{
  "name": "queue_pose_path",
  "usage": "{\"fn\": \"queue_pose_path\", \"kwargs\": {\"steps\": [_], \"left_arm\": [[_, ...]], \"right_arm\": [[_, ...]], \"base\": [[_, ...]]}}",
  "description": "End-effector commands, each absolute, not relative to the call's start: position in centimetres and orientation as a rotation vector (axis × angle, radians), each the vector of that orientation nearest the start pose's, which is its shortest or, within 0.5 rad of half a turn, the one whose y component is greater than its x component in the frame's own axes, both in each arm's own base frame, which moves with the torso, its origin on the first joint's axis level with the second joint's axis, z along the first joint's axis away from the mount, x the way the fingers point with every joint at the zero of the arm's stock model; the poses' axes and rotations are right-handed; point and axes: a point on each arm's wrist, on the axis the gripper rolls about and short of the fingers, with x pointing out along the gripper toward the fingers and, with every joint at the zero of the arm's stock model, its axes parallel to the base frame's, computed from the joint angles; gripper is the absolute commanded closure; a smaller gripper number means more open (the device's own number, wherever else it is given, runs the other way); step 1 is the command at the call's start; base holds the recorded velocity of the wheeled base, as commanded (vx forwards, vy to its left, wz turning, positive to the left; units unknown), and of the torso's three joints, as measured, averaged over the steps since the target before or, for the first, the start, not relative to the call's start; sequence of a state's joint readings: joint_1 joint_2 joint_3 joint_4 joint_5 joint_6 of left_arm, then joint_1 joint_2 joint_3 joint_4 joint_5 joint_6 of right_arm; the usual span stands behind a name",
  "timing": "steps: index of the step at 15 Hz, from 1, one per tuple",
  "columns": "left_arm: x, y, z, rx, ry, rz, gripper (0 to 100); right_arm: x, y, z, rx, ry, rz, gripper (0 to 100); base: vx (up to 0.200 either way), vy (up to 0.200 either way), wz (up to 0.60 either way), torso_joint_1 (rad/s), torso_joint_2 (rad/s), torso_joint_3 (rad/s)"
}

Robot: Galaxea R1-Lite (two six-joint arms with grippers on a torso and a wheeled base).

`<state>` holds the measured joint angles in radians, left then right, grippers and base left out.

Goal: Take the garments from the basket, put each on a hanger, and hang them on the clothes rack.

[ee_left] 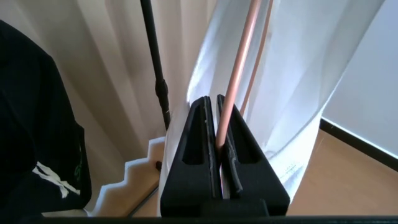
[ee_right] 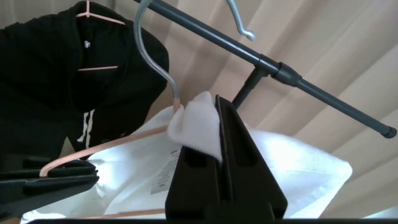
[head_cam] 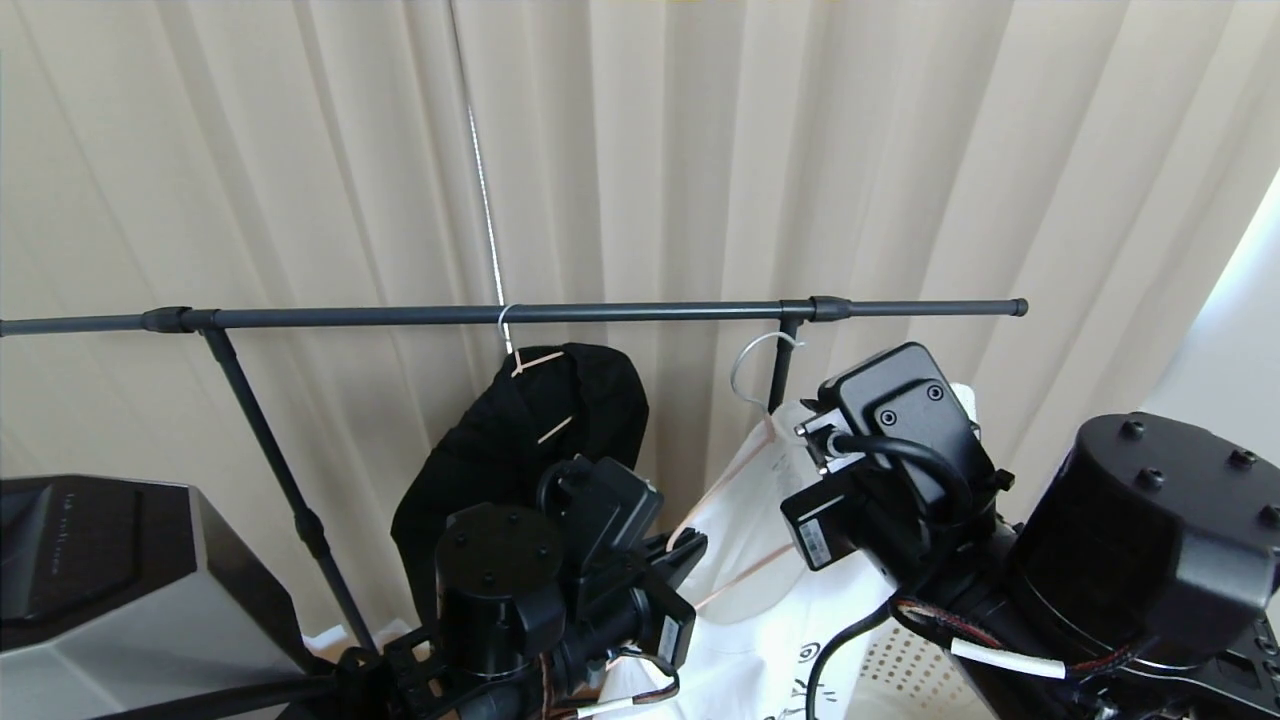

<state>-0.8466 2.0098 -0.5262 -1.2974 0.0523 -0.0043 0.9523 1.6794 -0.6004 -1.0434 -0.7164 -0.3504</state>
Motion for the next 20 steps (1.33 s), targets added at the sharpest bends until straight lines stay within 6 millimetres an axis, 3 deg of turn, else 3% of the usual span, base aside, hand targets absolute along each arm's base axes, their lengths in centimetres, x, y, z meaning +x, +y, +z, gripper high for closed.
{"fn": "queue_pose_path", "kwargs": {"steps": [1, 2, 11, 20], "left_arm": [[21.1, -23.7, 8.6, 0.078, 0.172, -0.789, 100], [21.1, -23.6, 8.6, 0.078, 0.172, -0.787, 100], [21.3, -22.5, 9.0, 0.059, 0.127, -0.761, 100], [24.0, -20.9, 10.2, 0.03, 0.075, -0.672, 100]], "right_arm": [[17.6, 21.3, 18.0, -0.367, -0.022, 0.212, 100], [17.7, 20.9, 18.5, -0.355, -0.031, 0.201, 0], [18.5, 19.5, 19.5, -0.331, -0.048, 0.14, 0], [18.1, 19.8, 18.4, -0.361, -0.022, 0.167, 0]], "base": [[0.0, 0.0, 0.0, 0.0, 0.0, 0.0], [0.0, 0.0, 0.0, 0.0, 0.0, 0.0], [0.0, 0.0, 0.0, 0.0, 0.0, 0.0], [0.0, 0.0, 0.0, 0.0, 0.0, 0.0]]}}
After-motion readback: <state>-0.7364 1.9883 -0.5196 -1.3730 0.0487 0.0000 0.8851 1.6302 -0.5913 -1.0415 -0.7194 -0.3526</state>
